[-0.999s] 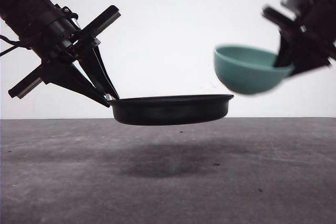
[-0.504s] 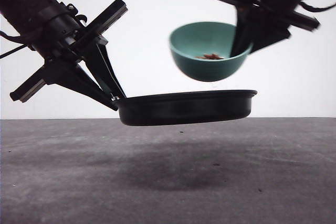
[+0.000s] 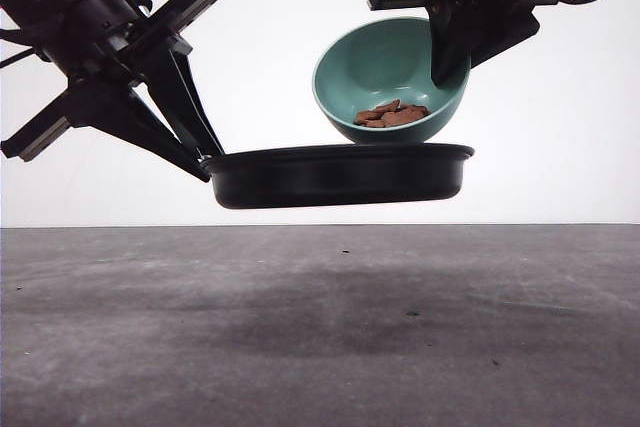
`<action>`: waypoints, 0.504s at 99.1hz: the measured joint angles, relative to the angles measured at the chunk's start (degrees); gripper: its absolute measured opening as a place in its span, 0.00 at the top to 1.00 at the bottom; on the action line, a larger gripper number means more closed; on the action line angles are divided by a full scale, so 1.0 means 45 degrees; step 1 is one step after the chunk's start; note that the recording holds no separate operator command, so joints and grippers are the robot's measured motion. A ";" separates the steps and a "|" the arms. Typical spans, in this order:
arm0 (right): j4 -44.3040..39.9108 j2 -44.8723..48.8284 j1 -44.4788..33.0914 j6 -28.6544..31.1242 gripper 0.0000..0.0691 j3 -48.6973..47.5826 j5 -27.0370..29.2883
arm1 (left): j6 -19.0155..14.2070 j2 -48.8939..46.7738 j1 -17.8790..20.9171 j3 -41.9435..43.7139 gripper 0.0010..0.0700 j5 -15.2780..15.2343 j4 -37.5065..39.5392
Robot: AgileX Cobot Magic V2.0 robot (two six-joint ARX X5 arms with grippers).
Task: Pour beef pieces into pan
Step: 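Lift the green bowl with the right gripper and bring it over the pan, then tilt the bowl with the right gripper, pouring beef into the held pan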
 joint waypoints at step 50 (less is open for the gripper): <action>0.2123 0.0000 0.1851 -0.3400 0.97 0.0000 0.3162 | 0.0000 -0.0005 0.0000 0.0714 0.97 -0.0262 -0.0136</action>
